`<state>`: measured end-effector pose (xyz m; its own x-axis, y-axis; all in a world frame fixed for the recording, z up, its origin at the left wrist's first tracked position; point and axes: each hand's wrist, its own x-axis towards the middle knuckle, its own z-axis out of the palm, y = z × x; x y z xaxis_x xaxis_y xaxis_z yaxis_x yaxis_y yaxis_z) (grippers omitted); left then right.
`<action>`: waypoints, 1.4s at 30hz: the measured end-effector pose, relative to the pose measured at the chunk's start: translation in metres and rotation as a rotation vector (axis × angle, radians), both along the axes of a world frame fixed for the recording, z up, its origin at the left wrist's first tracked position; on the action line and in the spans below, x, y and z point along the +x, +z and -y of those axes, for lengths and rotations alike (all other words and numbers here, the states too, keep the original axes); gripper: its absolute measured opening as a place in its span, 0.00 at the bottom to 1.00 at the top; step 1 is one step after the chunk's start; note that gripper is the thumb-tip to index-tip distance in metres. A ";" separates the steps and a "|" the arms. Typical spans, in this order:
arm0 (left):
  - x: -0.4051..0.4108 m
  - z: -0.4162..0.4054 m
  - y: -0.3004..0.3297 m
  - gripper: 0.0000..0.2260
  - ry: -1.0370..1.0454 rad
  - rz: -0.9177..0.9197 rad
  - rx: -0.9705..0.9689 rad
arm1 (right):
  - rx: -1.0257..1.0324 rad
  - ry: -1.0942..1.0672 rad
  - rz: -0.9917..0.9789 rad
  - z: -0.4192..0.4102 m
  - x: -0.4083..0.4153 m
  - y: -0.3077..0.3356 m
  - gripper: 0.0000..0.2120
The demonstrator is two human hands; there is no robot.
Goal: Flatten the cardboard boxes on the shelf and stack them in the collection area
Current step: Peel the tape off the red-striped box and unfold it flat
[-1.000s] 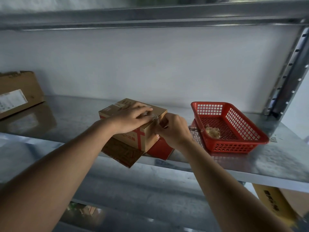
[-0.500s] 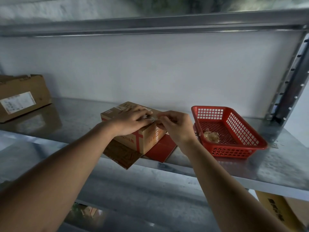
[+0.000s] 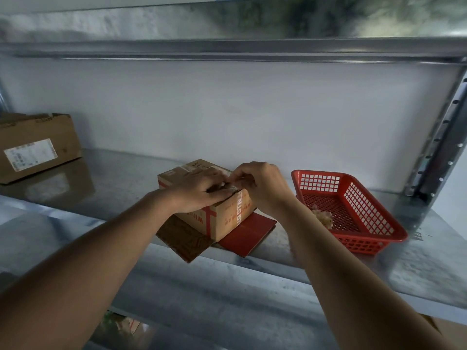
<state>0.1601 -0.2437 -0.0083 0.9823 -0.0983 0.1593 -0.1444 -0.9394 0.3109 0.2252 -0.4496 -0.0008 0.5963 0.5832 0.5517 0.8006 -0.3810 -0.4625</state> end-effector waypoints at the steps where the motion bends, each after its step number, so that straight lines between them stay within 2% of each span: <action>1: 0.001 -0.001 0.000 0.29 -0.014 -0.005 -0.001 | -0.013 0.004 0.003 -0.002 0.000 0.003 0.17; 7: 0.011 -0.017 0.002 0.34 -0.066 -0.060 -0.028 | -0.022 0.047 -0.054 -0.013 0.007 0.011 0.14; 10: 0.018 -0.023 0.001 0.39 -0.091 -0.061 -0.034 | 0.021 -0.058 -0.073 -0.024 0.015 0.011 0.15; 15: 0.023 -0.033 0.000 0.37 -0.188 0.000 -0.089 | 0.064 -0.219 -0.151 -0.037 0.028 0.001 0.14; 20: 0.025 -0.054 -0.003 0.41 -0.166 0.017 -0.007 | 0.318 -0.304 -0.374 -0.047 0.036 -0.006 0.12; 27: 0.029 -0.101 0.009 0.46 -0.119 0.120 0.125 | 0.253 -0.404 -0.299 -0.063 0.029 -0.006 0.06; 31: 0.025 -0.115 0.023 0.53 0.027 -0.036 0.104 | 0.195 -0.463 -0.279 -0.081 0.020 -0.005 0.03; 34: 0.024 -0.103 0.025 0.48 0.127 -0.101 0.093 | 0.192 -0.480 -0.291 -0.094 0.015 -0.001 0.09; 36: 0.025 -0.093 0.018 0.50 0.176 -0.127 0.132 | 0.195 -0.493 -0.290 -0.101 0.010 0.002 0.11; 42: 0.017 -0.108 0.011 0.52 0.103 -0.138 0.177 | 0.306 -0.497 -0.186 -0.111 -0.002 0.008 0.06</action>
